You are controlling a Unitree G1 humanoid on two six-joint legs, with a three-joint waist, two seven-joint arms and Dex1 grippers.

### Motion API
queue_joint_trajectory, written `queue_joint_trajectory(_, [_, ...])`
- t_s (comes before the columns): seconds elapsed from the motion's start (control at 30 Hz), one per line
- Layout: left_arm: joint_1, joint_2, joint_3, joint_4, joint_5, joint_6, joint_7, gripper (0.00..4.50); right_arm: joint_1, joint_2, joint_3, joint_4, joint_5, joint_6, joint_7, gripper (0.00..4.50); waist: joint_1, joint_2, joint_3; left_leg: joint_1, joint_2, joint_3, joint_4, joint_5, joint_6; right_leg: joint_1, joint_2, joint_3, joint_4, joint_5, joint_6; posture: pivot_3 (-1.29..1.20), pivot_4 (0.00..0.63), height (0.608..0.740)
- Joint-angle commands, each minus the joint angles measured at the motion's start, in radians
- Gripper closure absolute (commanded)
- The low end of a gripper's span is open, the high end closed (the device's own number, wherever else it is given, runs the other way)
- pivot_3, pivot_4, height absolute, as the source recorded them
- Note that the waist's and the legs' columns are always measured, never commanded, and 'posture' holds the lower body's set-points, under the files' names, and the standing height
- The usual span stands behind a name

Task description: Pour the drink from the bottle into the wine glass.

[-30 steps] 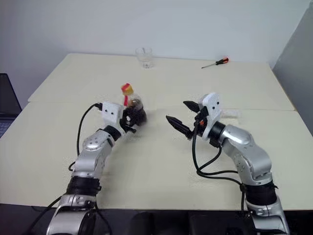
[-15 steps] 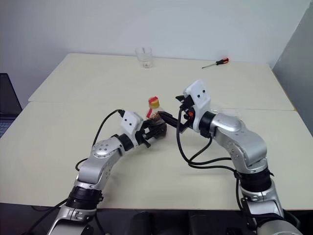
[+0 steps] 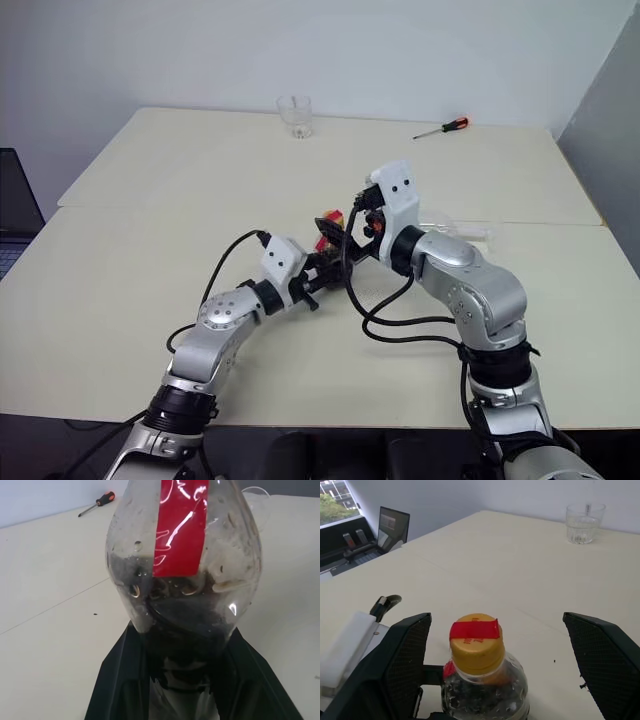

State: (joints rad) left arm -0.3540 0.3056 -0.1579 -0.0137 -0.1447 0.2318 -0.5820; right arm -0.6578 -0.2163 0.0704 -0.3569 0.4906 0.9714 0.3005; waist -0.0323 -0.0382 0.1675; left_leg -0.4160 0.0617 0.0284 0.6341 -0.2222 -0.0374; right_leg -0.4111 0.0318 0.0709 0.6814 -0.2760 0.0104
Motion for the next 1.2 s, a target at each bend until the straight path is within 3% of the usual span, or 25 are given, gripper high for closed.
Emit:
queue_joint_trajectory(0.03, [-0.008,-0.006,-0.002,-0.056,0.000,-0.030,-0.008,3.34,-0.029,0.002,-0.016,-0.016,0.001,-0.001,-0.007,0.00,0.000,0.000,0.000,0.000,0.000,0.000,0.000,0.000,0.000,0.000,0.000,0.000,0.000,0.000,0.000,0.00,0.150,0.740])
queue_joint_trajectory(0.23, [-0.008,0.000,0.007,-0.051,0.001,-0.032,-0.009,3.38,-0.027,0.002,-0.006,-0.014,-0.002,-0.003,-0.007,0.00,0.000,0.000,0.000,0.000,0.000,0.000,0.000,0.000,0.000,0.000,0.000,0.000,0.000,0.000,0.000,0.00,0.150,0.740])
queue_joint_trajectory(0.27, [-0.007,0.000,0.007,-0.051,0.001,-0.031,-0.008,3.40,-0.030,0.003,-0.006,-0.014,-0.002,-0.003,-0.008,0.17,0.000,0.000,0.000,0.000,0.000,0.000,0.000,0.000,0.000,0.000,0.000,0.000,0.000,0.000,0.000,0.00,0.150,0.740])
queue_joint_trajectory(0.37, [-0.007,-0.003,0.007,-0.049,0.002,-0.029,-0.005,3.43,-0.031,0.002,-0.003,-0.012,-0.002,-0.005,-0.005,0.90,0.000,0.000,0.000,0.000,0.000,0.000,0.000,0.000,0.000,0.000,0.000,0.000,0.000,0.000,0.000,0.00,0.150,0.740])
queue_joint_trajectory(0.57, [-0.012,-0.004,0.009,-0.046,0.001,-0.031,-0.004,3.47,-0.030,-0.001,0.007,-0.015,-0.003,-0.001,0.002,3.03,0.000,0.000,0.000,0.000,0.000,0.000,0.000,0.000,0.000,0.000,0.000,0.000,0.000,0.000,0.000,0.00,0.150,0.740])
queue_joint_trajectory(1.2, [-0.021,0.004,0.016,-0.043,-0.002,-0.026,-0.010,3.60,-0.046,-0.035,0.040,0.015,-0.014,-0.009,0.045,3.04,-0.001,0.000,0.000,0.000,0.000,0.000,0.000,0.000,0.000,0.000,0.000,0.000,0.000,0.000,0.000,0.00,0.150,0.740])
